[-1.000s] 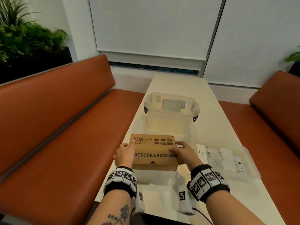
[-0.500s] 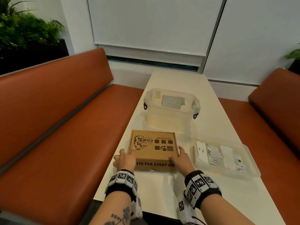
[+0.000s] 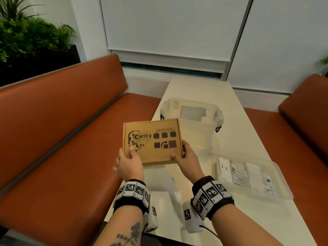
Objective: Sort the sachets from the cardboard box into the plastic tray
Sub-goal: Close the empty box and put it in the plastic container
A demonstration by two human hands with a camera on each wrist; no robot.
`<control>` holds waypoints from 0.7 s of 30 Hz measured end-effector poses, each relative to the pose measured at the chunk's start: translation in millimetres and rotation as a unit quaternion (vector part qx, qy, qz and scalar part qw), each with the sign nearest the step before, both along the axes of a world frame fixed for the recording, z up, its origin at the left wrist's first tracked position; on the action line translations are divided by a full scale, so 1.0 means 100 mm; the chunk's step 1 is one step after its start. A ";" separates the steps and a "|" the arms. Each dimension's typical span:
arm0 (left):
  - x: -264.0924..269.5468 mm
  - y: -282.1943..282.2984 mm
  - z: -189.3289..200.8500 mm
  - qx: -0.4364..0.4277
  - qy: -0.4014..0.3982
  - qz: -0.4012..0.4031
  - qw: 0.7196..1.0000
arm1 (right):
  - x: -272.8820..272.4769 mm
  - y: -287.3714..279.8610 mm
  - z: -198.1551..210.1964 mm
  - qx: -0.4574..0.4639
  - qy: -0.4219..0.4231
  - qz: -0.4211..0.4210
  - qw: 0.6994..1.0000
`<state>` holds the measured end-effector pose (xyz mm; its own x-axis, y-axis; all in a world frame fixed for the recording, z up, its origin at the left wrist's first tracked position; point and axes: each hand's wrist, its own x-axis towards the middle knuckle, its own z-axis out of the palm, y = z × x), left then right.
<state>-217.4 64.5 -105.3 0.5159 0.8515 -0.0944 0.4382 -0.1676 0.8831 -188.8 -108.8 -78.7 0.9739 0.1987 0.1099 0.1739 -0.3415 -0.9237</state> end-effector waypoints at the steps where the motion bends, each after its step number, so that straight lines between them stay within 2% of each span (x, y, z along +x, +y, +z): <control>1: 0.05 0.00 0.07 -0.003 -0.018 -0.003 1.000 | 0.05 0.02 0.09 0.012 -0.030 -0.005 0.999; 4: 0.25 -0.05 0.34 0.018 -0.060 -0.023 0.998 | 0.21 0.01 0.37 0.041 -0.089 -0.030 0.995; 11: 0.86 -0.30 0.98 0.087 -0.099 -0.126 0.983 | 0.74 -0.28 0.91 0.062 -0.141 -0.109 0.982; 18: 1.50 -0.60 1.25 0.193 -0.088 -0.231 0.949 | 1.36 -0.72 1.09 0.034 -0.109 -0.183 0.976; 21: 1.71 -0.64 1.20 0.182 -0.081 -0.266 0.943 | 1.55 -0.80 0.98 0.005 -0.083 -0.195 0.977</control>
